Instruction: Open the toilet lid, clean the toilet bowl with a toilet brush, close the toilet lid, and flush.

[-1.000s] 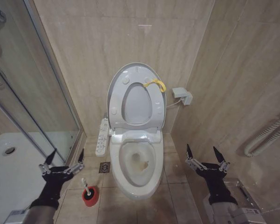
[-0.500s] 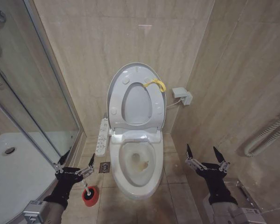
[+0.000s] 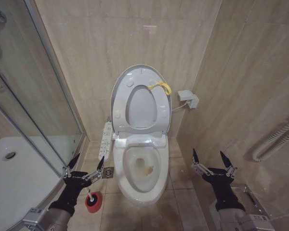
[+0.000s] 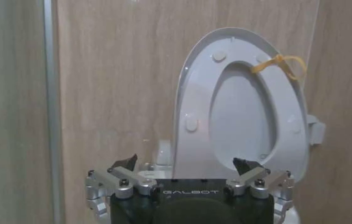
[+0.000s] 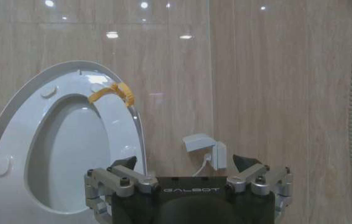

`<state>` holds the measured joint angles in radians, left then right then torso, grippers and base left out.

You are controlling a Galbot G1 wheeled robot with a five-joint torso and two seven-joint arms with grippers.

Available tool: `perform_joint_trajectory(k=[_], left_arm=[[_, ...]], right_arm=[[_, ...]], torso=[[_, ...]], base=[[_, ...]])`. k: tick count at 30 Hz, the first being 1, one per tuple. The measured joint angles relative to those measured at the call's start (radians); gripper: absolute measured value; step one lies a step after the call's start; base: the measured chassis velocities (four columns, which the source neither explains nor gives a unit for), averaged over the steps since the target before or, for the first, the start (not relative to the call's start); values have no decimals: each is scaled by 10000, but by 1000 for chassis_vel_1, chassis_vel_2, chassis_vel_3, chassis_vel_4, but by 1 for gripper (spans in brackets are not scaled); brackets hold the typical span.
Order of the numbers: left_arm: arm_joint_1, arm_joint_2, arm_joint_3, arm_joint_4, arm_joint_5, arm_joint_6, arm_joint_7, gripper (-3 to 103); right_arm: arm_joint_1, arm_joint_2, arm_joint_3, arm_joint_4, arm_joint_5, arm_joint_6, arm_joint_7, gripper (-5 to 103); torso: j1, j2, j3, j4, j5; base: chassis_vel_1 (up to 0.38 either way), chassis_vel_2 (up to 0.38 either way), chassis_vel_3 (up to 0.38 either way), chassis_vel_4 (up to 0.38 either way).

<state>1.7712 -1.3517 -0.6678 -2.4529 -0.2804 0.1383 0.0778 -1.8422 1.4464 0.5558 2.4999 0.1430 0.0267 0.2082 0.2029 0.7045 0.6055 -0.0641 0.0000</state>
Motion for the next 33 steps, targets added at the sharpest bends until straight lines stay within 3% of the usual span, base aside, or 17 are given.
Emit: perform_joint_trajectory(k=[2,7,8,10,16,18,19,20,22,23,26,33], left_arm=[[31,65,-83,275,81,-547,-122,100],[17,259,-311,366,-84,-1115,-273,100],[-21,306,-429,532,-93,-1614,-235,100],[56,266,-652,693,-33,-1989,79,100],[226,-95,-646,894,338,-2397,432,102],[256,-259,-413,1407,485,-2576,424,102],[252,-310,-326,1740,538,-2747,413,93],[252,-310,-326,1740,538,-2747,413,93],[205,-436,-144,3058,771,-3493,409,93],[205,-436,-144,3058,771,-3493,409,93],[93,-472,-52,4148,639,-4291,578,96],[-202,-605,31,5505,737,-5043,629,96]], right_arm=[[0,0,0,0,0,0,0,100],[0,0,0,0,0,0,0,100],[0,0,0,0,0,0,0,100],[0,-1,0,0,0,0,0,100],[0,0,0,0,0,0,0,100],[0,0,0,0,0,0,0,100],[0,0,0,0,0,0,0,100],[0,0,0,0,0,0,0,100],[0,0,0,0,0,0,0,100],[0,0,0,0,0,0,0,100],[0,0,0,0,0,0,-1,100],[1,0,0,0,0,0,0,100]], torso=[[0,0,0,1,-1],[0,0,0,1,0],[0,0,0,-1,0],[0,0,0,0,-1],[0,0,0,0,2],[0,1,0,0,2],[0,1,0,0,2],[0,1,0,0,2],[0,1,0,0,1],[0,1,0,0,1],[0,1,0,1,-1],[0,1,0,-1,1]], base=[[0,0,0,0],[0,0,0,0],[0,0,0,0],[0,0,0,0],[0,0,0,0],[0,0,0,0],[0,0,0,0],[0,0,0,0],[0,0,0,0],[0,0,0,0],[0,0,0,0],[0,0,0,0]])
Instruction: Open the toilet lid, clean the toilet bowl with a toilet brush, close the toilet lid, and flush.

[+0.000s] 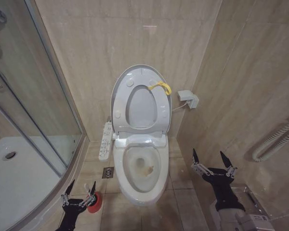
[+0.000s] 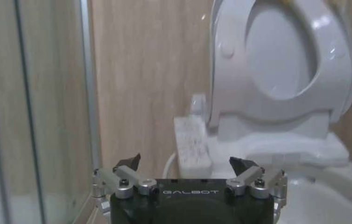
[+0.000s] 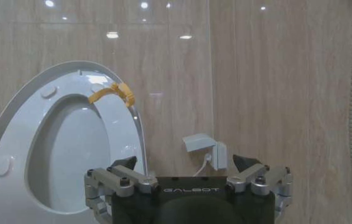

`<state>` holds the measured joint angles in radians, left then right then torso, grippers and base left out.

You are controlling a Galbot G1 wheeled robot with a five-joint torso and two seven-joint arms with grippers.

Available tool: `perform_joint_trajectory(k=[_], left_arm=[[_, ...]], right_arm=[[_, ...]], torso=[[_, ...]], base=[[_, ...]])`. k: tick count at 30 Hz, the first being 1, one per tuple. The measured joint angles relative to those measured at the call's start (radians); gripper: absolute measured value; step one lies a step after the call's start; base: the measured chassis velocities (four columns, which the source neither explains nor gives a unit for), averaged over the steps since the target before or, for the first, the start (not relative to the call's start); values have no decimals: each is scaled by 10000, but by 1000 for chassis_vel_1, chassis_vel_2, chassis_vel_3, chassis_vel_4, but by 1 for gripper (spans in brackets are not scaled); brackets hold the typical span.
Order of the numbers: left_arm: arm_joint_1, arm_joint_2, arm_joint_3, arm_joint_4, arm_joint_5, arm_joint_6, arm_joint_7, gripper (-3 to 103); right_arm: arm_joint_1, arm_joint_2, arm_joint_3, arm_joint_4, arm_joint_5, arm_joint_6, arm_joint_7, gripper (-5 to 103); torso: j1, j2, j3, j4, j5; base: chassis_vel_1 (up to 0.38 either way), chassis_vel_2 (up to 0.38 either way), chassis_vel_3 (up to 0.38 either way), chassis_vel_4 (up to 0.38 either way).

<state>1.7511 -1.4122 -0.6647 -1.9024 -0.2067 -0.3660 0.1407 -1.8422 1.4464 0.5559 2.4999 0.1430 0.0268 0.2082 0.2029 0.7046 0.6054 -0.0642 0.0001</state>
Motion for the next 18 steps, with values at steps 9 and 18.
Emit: perform_joint_trajectory(k=[9,18], left_arm=[[-961,6,-46,2755,-261,-986,176,82],[-2380,257,-153,4688,-491,-1455,387,98]], right_arm=[[0,0,0,1,0,0,0,100],[0,0,0,0,-1,0,0,100]], torso=[[0,0,0,1,-1],[0,-1,0,0,-2]], base=[[0,0,0,0],[0,0,0,0]])
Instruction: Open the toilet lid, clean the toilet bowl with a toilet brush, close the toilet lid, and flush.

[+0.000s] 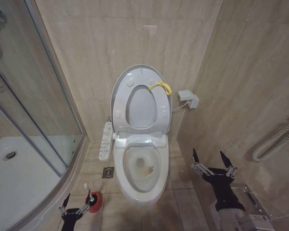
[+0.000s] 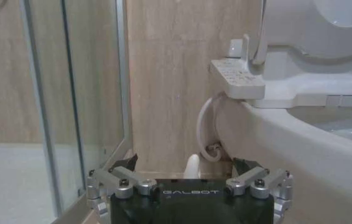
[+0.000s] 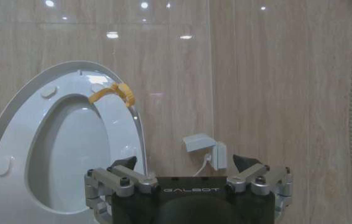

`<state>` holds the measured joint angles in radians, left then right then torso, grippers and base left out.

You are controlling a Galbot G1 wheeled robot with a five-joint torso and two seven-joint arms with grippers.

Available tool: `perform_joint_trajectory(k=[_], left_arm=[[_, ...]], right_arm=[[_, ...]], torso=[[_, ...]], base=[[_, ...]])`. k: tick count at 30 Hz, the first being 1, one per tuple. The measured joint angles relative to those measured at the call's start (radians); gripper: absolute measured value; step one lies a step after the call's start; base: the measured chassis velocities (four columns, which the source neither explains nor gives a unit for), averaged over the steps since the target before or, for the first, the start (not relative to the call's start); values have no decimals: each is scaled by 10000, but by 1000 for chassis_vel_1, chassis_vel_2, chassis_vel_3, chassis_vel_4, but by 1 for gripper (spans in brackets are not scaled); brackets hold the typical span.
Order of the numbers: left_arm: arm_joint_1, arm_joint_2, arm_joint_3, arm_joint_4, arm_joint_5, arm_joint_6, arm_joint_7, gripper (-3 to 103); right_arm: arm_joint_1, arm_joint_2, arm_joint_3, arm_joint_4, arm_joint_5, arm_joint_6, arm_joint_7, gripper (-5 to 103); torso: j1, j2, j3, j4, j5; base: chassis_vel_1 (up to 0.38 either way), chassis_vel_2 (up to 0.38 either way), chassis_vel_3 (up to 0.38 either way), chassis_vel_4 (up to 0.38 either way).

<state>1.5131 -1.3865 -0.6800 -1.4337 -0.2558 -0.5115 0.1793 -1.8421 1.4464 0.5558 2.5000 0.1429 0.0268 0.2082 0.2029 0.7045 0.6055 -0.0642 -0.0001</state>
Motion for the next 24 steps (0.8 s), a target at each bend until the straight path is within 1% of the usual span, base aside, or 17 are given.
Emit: perform_joint_trajectory(k=[3,4,8,13,14,18,24], left_arm=[[-616,196,32,713,8,-122,308,99],[-616,196,32,713,8,-122,308,99],[-1298,428,163,1390,-47,-72,373,99],[-1704,527,293,1957,58,-23,475,98],[-1704,527,293,1957,58,-23,475,98],[-2028,465,329,2565,168,-40,564,97],[-2158,466,369,2825,183,-35,656,97]], right_arm=[[0,0,0,0,1,0,0,100],[0,0,0,0,1,0,0,100],[0,0,0,0,0,0,0,100],[0,0,0,0,1,0,0,100],[0,0,0,0,1,0,0,100],[0,0,0,1,1,0,0,100],[0,0,0,0,1,0,0,100]], torso=[[0,0,0,1,0],[0,0,0,1,0],[0,0,0,1,1],[0,0,0,2,2],[0,0,0,2,2],[0,0,0,2,1],[0,0,0,2,1]], base=[[0,0,0,0],[0,0,0,0],[0,0,0,0],[0,0,0,0],[0,0,0,0],[0,0,0,0],[0,0,0,0]])
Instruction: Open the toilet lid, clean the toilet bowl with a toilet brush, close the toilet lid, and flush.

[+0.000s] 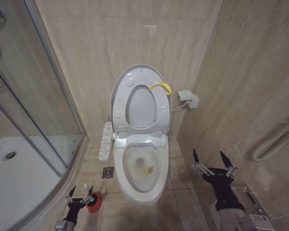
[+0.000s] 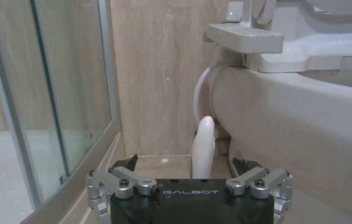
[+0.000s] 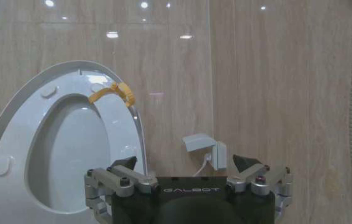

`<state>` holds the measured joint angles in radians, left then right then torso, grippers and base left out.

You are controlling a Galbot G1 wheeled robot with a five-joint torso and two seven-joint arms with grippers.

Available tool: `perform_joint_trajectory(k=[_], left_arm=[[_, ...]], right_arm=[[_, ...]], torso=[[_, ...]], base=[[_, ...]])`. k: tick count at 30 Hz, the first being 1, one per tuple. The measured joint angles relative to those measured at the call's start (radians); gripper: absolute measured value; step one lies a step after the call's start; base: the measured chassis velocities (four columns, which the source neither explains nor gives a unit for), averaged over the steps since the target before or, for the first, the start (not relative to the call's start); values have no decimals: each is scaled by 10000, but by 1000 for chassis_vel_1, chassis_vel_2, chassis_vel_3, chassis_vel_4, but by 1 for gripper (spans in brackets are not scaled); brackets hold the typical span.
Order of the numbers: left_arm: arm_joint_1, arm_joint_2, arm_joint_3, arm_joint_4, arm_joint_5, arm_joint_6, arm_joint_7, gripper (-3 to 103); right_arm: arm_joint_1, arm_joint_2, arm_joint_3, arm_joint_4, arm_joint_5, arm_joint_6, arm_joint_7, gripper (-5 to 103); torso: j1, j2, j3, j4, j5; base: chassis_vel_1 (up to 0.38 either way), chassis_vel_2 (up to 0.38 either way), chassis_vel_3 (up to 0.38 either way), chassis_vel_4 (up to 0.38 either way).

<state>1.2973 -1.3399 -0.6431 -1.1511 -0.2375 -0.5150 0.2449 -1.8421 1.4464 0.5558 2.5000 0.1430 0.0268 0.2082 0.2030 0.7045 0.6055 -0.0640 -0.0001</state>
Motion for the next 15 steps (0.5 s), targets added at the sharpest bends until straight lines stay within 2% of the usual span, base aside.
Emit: perform_joint_trajectory(k=[7,8,14,15], left_arm=[[-91,28,46,50,100,24,126,99],[-115,35,52,51,163,25,190,90],[-238,46,44,196,71,-53,419,90],[-268,44,31,254,39,-85,449,63]], right_arm=[[0,0,0,0,0,0,0,100],[0,0,0,0,0,0,0,100],[0,0,0,0,0,0,0,100],[0,0,1,0,0,0,0,100]], torso=[[0,0,0,-1,1],[0,0,0,-1,1],[0,0,0,-1,1],[0,0,0,-1,1]], base=[[0,0,0,0],[0,0,0,0],[0,0,0,0],[0,0,0,0]])
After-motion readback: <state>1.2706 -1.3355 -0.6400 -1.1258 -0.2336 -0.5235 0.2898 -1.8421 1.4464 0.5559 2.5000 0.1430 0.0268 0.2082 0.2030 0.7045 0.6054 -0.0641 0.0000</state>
